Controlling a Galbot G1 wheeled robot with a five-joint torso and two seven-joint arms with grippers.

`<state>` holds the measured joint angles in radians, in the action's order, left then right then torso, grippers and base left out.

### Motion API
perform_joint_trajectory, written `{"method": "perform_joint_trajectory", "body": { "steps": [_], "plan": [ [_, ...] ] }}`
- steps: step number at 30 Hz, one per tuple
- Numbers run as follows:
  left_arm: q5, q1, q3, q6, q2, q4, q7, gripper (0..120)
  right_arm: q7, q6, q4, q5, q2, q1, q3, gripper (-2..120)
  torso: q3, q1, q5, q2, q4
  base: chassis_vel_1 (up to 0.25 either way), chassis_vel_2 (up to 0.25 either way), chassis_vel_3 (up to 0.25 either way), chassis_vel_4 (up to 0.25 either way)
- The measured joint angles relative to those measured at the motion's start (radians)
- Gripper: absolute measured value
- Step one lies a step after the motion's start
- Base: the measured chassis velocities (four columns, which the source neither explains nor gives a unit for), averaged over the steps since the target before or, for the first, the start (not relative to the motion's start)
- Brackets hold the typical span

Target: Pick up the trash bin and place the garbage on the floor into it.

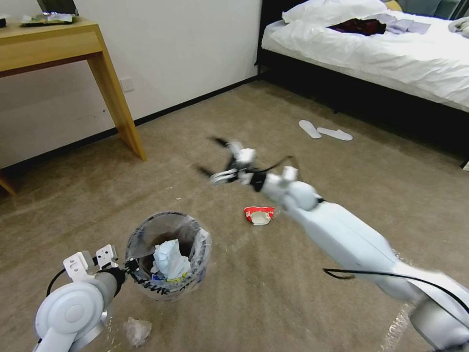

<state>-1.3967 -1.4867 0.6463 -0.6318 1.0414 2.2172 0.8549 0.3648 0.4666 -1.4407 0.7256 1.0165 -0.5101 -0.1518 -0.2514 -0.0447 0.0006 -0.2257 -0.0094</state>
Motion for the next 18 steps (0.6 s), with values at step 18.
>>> {"method": "perform_joint_trajectory", "body": {
  "steps": [18],
  "plan": [
    [0.002,-0.012,0.012,-0.003,0.021,0.003,0.009,0,-0.324,-0.069,-0.402,-0.343,0.18,-0.77,0.808,100,0.0,0.0,0.0003,0.0,0.0003,0.0,0.0,0.0,0.0]
  ]
}}
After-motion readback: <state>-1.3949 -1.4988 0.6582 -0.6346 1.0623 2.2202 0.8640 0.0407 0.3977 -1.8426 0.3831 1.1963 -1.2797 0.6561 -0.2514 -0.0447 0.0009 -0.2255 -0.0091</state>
